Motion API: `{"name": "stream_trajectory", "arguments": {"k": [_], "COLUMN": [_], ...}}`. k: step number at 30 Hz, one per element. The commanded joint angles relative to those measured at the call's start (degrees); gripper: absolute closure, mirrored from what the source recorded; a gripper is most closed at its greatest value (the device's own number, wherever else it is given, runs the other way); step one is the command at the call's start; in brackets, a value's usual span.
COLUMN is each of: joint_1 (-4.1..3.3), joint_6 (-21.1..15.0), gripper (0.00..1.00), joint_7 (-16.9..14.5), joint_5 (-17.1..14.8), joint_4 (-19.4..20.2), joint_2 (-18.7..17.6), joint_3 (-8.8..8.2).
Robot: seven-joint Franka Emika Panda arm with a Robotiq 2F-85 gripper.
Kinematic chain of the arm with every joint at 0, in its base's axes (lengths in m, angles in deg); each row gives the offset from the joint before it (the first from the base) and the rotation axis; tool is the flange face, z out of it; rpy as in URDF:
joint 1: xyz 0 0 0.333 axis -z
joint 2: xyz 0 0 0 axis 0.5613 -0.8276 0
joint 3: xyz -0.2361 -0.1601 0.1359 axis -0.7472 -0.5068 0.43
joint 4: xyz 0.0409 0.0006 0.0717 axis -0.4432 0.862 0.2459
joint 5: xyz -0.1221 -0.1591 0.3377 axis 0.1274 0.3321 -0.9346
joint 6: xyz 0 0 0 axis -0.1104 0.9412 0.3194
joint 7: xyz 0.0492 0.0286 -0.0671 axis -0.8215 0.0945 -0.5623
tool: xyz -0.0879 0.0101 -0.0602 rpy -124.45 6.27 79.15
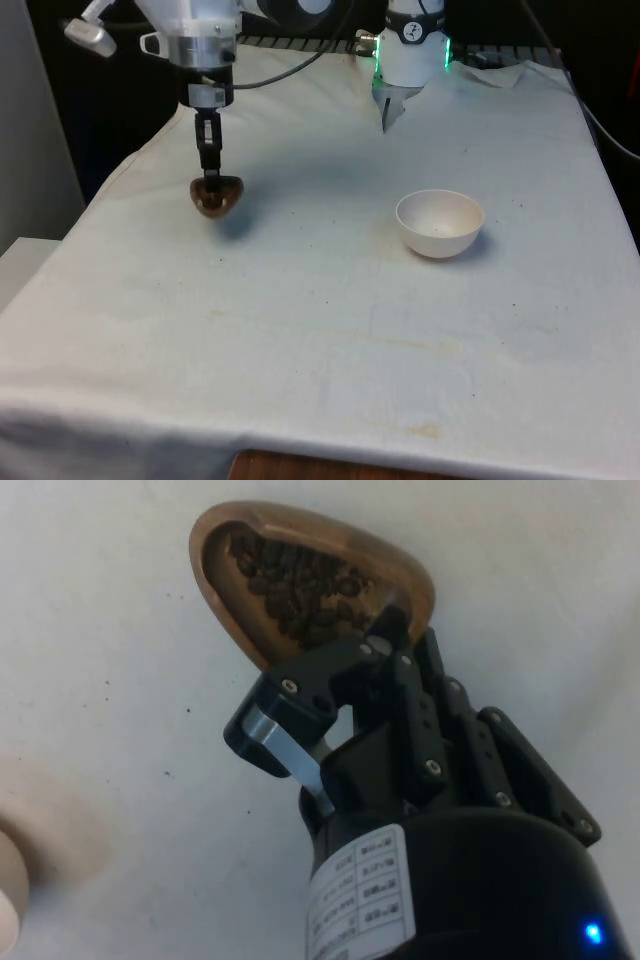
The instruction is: Pour the coffee beans from the cup into the bowl.
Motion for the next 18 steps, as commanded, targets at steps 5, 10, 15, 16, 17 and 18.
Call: {"name": "stream_trajectory", "arguments": {"k": [5,10,15,16,17,18], "joint_1": [-0.92,-1.49,-2.12,-1.72,-2.18,-2.23], "joint_6": [0.06,-0.06,-0.17,0.00,-0.17,-0.17], "gripper": [1.00,1.00,1.00,1.00,1.00,1.00], "joint_7": [0.06,0.11,0.06,-0.11,0.06,0.06], "joint_5": [0.92,1.72,2.41,2.06,2.52,2.64], "joint_4": [1.26,2.23,3.38,2.81,3.55,3.72], "joint_2": [1.49,2.58,3.72,3.21,3.90,4.07], "joint_3": [-0.11,0.11,0.40,0.57,0.52,0.57]}}
